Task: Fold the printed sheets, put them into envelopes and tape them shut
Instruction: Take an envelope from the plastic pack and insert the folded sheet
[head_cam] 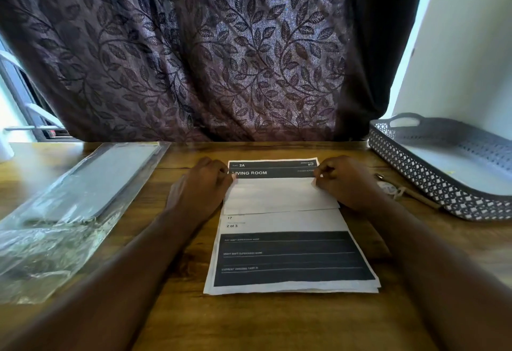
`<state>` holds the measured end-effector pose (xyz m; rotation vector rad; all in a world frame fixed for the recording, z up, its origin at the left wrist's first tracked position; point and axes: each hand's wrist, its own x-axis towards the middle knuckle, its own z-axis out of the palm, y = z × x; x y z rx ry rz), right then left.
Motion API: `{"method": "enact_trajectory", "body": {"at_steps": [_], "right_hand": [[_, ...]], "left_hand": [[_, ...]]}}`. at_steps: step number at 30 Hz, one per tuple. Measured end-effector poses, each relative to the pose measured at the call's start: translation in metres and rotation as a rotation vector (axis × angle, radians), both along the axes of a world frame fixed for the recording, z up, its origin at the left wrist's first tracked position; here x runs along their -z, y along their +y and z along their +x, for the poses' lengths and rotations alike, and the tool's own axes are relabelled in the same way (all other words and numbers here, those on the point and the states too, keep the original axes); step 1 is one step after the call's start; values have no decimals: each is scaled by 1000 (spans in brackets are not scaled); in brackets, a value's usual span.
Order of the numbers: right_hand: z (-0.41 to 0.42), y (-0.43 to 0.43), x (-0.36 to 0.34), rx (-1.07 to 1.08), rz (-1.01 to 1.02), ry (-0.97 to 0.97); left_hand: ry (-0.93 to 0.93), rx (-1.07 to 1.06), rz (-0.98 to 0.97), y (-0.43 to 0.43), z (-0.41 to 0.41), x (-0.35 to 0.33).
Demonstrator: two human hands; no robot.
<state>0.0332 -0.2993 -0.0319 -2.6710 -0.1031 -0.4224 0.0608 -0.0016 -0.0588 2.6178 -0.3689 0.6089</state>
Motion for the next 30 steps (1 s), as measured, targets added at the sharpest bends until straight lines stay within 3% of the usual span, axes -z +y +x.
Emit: {"method": "enact_trajectory", "body": {"at_steps": [6,13,18,24,30], "right_hand": [[-10,27,-5,-32,-34,-196],[-23,86,-9,-105,-38,-255],[-44,151,-9,-182,14,-255],[-77,238,-11,-361,123,-82],[-115,320,-10,-677,28,-44]], "left_hand": [[-181,79,106,-14,-20,-5],[-143,193,103,-14,-48,-14],[-173,105,65,12,-82,-28],[-227,-26,78,104,-120,-27],[-253,-217,38,224,-154,-8]]}}
